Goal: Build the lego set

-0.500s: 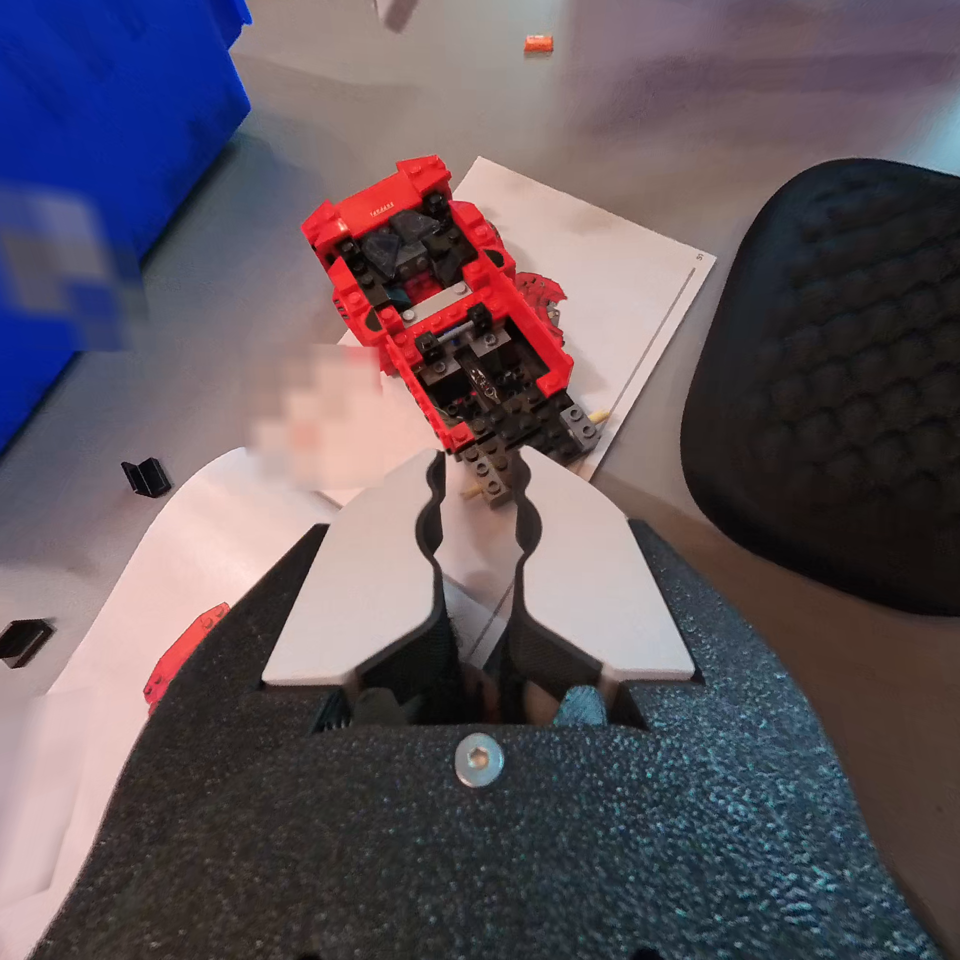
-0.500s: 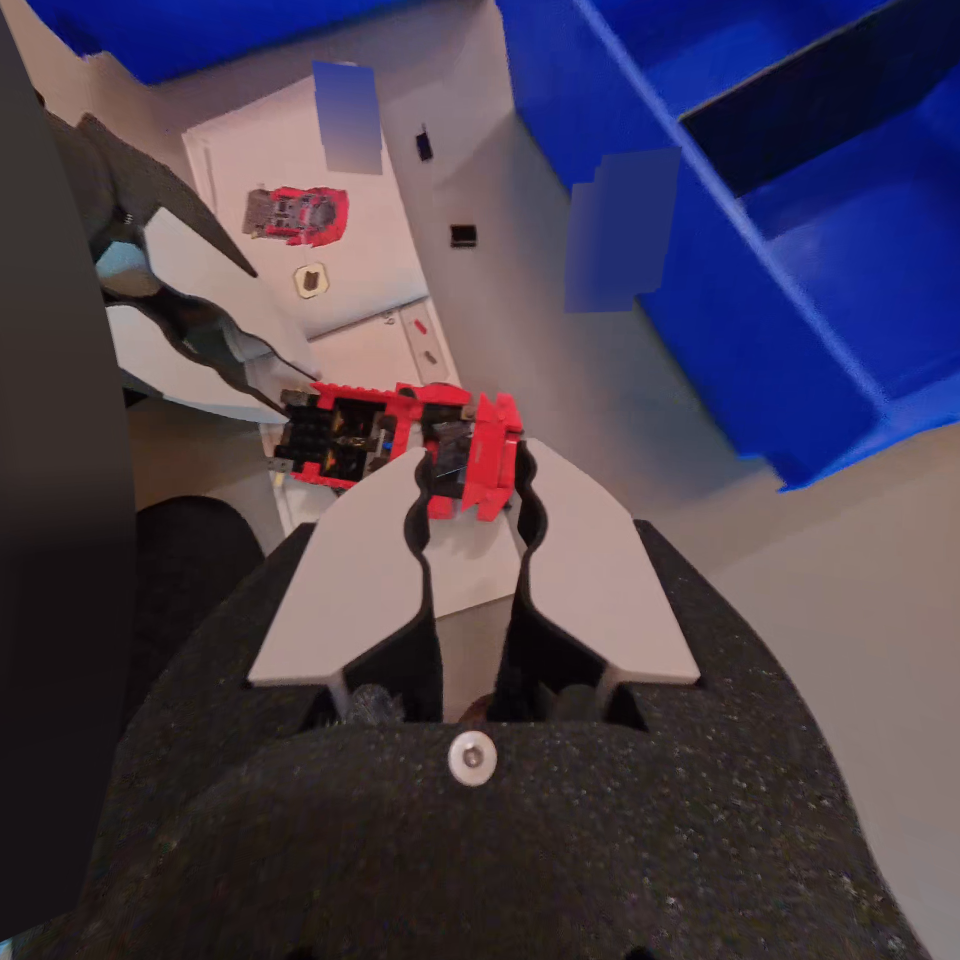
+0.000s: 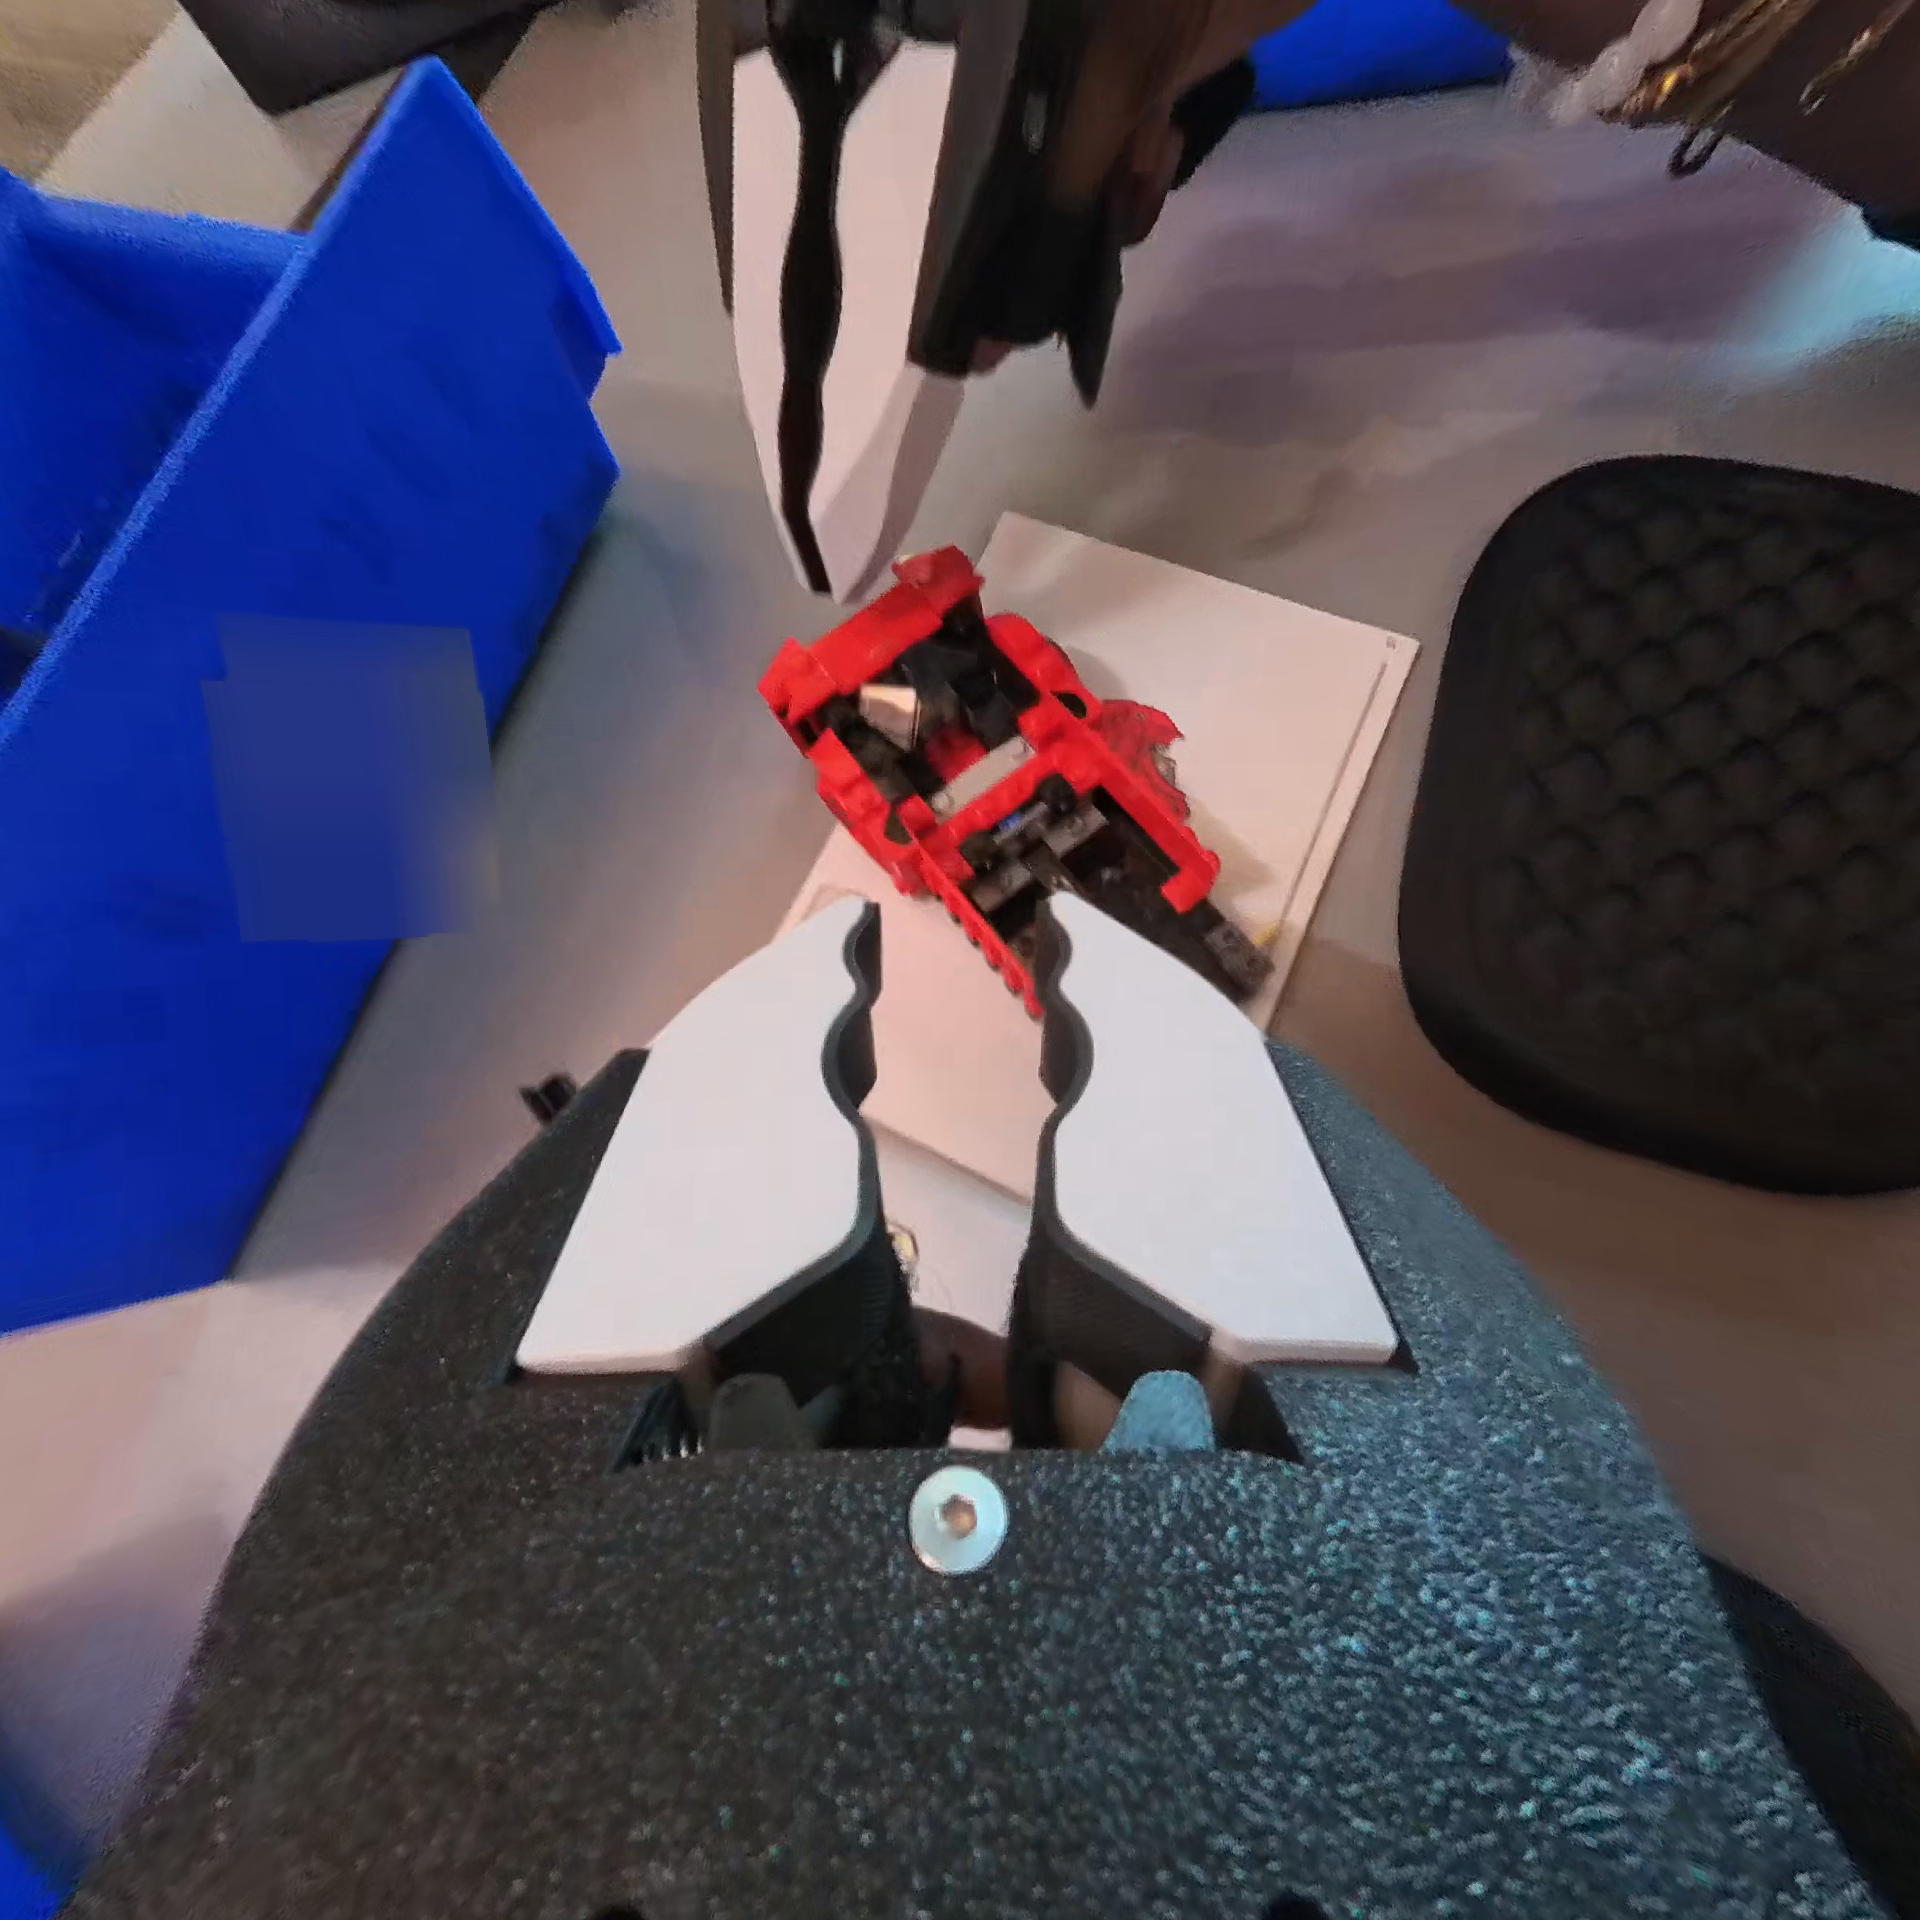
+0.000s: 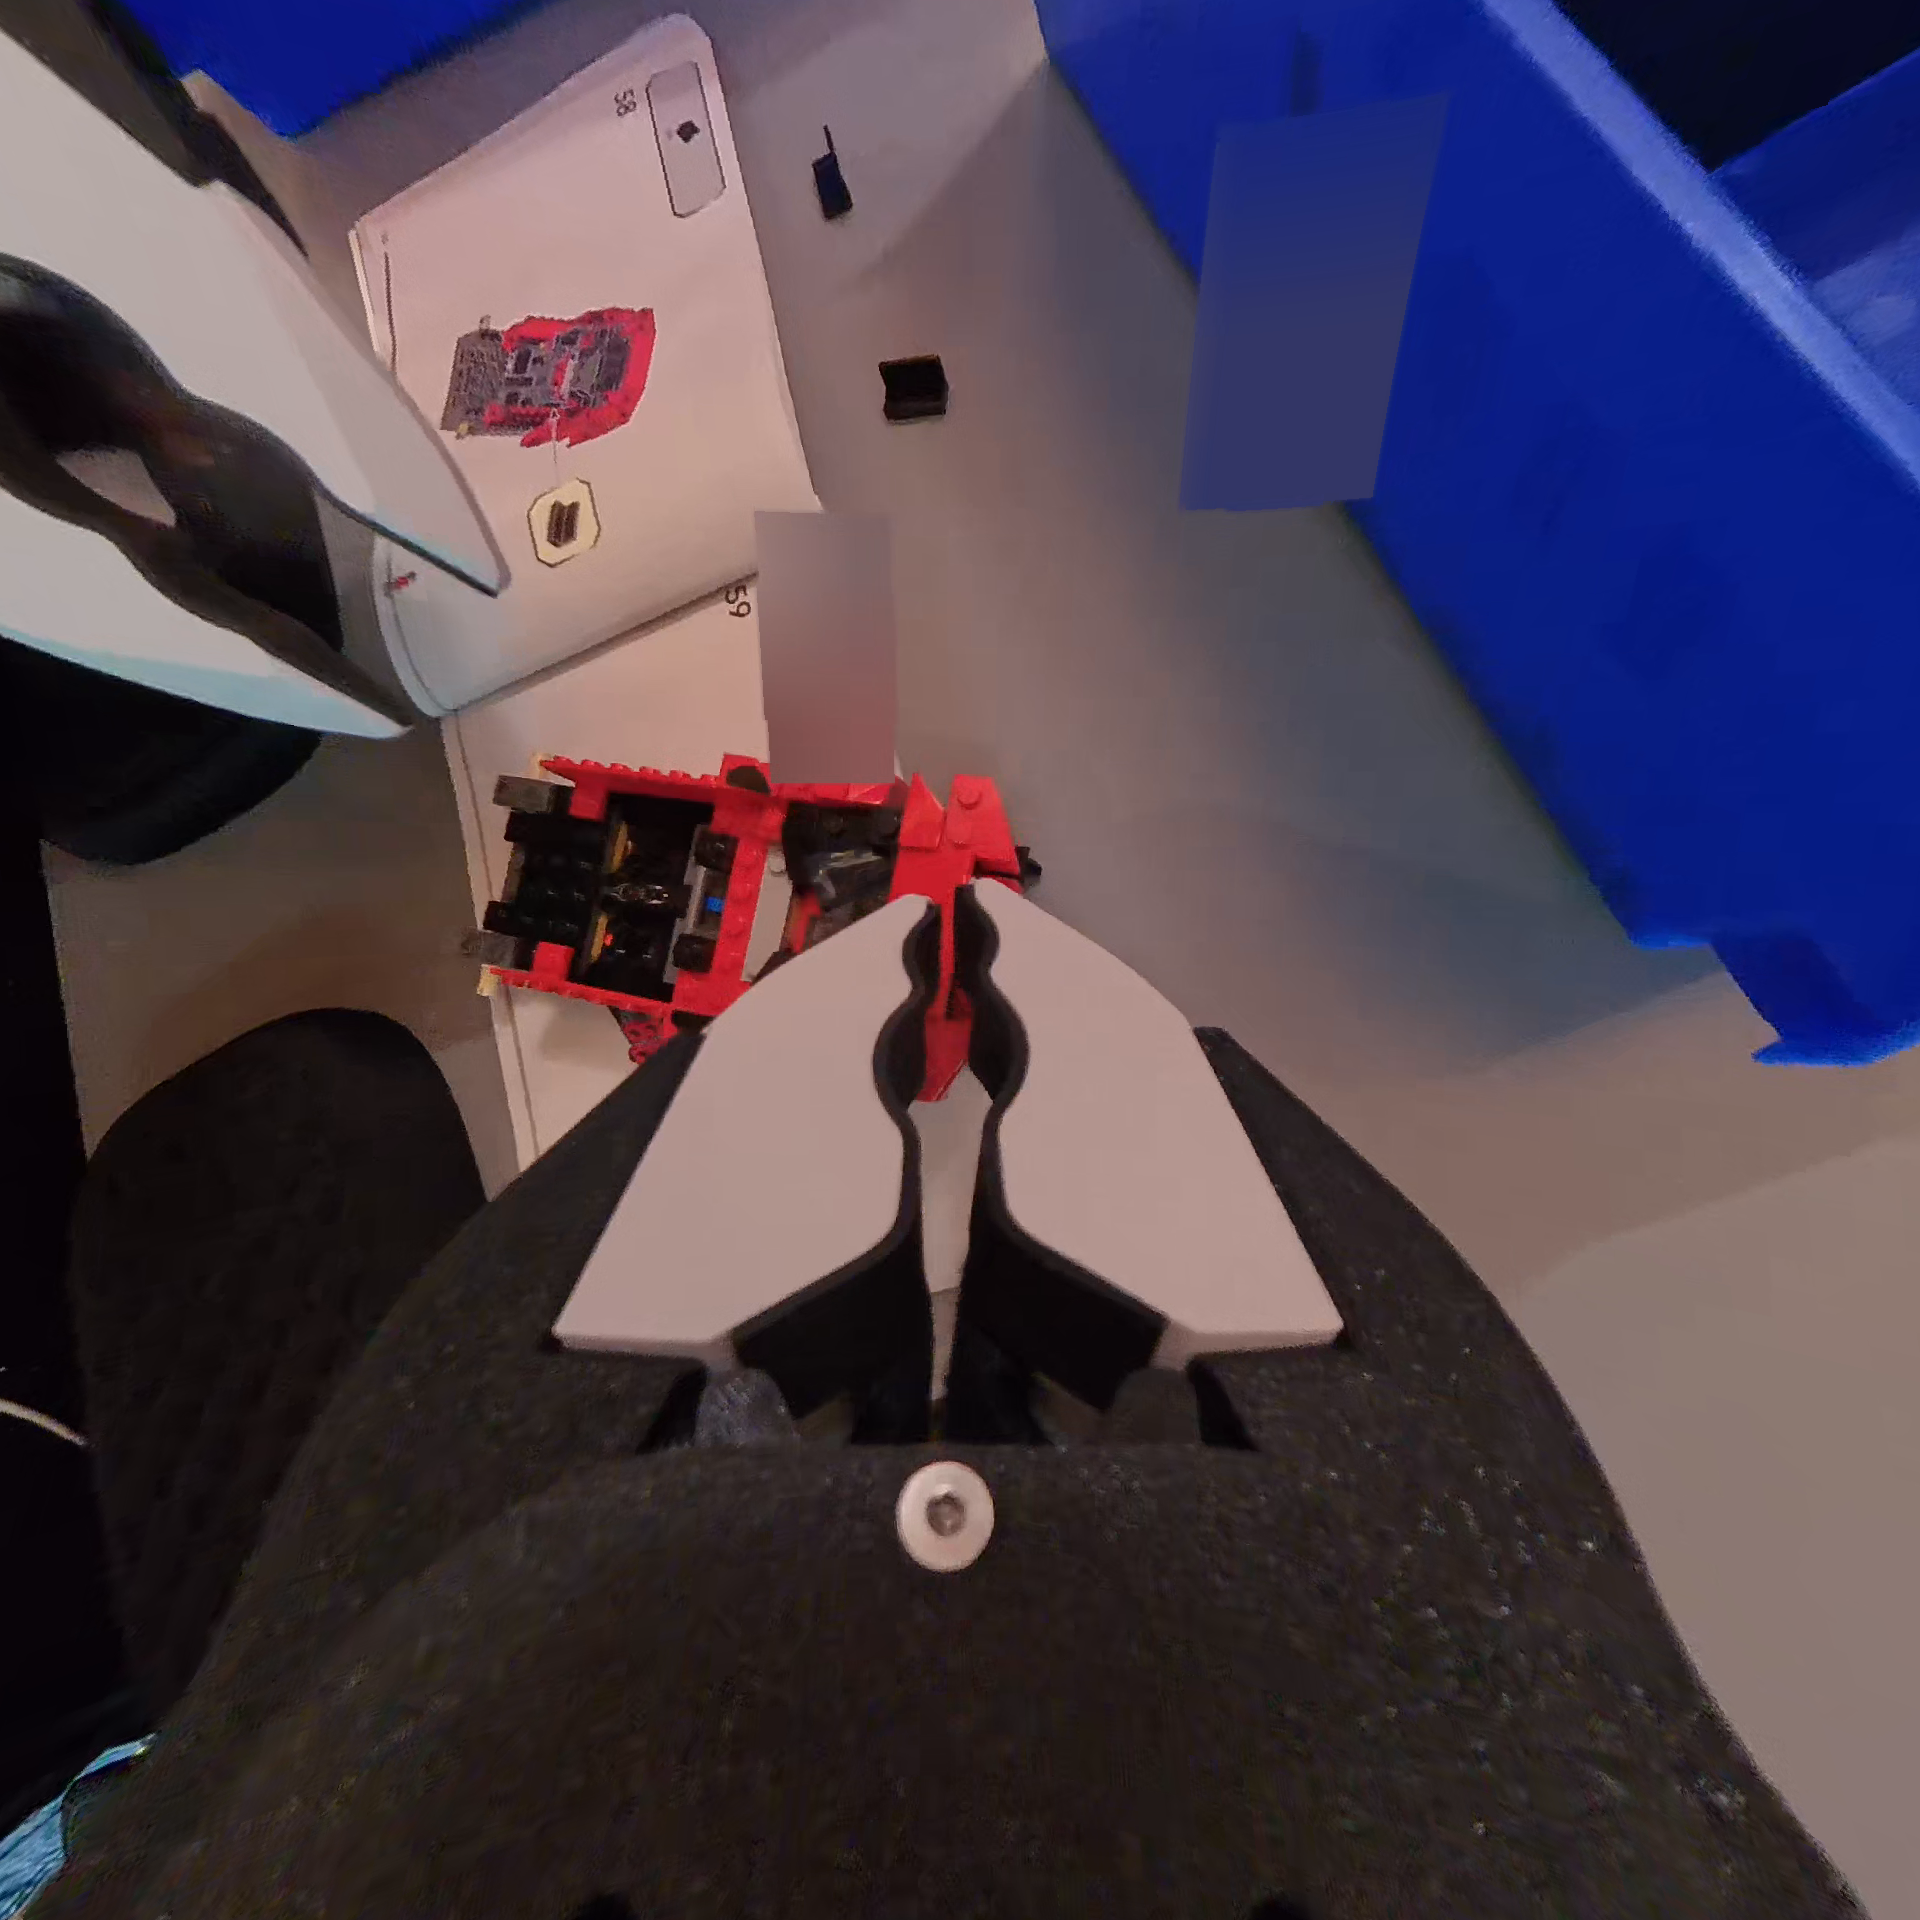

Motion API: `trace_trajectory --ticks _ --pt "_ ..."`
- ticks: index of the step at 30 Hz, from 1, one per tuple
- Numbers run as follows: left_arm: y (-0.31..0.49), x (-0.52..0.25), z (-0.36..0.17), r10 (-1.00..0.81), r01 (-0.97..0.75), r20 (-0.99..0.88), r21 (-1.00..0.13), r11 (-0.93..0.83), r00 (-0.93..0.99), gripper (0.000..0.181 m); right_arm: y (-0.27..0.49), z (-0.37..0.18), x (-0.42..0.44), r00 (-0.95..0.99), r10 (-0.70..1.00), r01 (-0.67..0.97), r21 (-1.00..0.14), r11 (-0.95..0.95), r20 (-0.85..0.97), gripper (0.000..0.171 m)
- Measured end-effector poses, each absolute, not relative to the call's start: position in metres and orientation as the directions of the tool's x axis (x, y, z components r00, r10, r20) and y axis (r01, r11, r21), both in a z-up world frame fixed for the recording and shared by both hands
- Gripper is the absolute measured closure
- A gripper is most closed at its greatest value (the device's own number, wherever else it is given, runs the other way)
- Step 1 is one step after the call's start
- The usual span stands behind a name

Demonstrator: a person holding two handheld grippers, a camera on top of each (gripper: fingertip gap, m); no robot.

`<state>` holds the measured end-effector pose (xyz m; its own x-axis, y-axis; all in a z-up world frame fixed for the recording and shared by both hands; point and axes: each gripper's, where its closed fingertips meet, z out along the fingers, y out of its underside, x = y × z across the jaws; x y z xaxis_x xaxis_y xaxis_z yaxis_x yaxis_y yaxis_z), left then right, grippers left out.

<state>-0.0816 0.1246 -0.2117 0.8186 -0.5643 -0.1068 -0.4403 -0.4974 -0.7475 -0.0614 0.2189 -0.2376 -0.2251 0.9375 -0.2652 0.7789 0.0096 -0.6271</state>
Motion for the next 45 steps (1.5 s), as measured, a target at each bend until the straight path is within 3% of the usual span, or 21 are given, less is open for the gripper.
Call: trace_trajectory --ticks 7,14,21,28,35,45 --pt "0.173 -0.08 -0.242 -0.578 -0.377 0.058 -0.703 -0.603 0.814 0.16 0.216 -0.248 -0.061 -0.21 0.935 0.83 -0.558 0.016 -0.286 0.163" --pt "0.199 -0.086 -0.241 -0.591 -0.405 -0.035 -0.761 -0.507 0.806 0.178 0.221 -0.248 -0.06 -0.193 0.936 0.838 -0.545 0.002 -0.294 0.16" --pt "0.195 -0.085 -0.242 -0.606 -0.409 -0.018 -0.754 -0.514 0.795 0.174 0.221 -0.244 -0.061 -0.184 0.929 0.829 -0.558 -0.028 -0.32 0.159" --pt "0.167 -0.081 -0.253 -0.63 -0.428 0.044 -0.697 -0.576 0.776 0.154 0.223 -0.251 -0.057 -0.151 0.91 0.848 -0.524 -0.082 -0.387 0.15" --pt "0.164 -0.076 -0.259 -0.629 -0.418 0.061 -0.697 -0.583 0.775 0.16 0.213 -0.249 -0.055 -0.162 0.882 0.864 -0.495 -0.089 -0.441 0.163" --pt "0.165 -0.075 -0.258 -0.604 -0.363 0.087 -0.728 -0.581 0.792 0.162 0.21 -0.25 -0.054 -0.119 0.933 0.896 -0.441 -0.047 -0.34 0.161"
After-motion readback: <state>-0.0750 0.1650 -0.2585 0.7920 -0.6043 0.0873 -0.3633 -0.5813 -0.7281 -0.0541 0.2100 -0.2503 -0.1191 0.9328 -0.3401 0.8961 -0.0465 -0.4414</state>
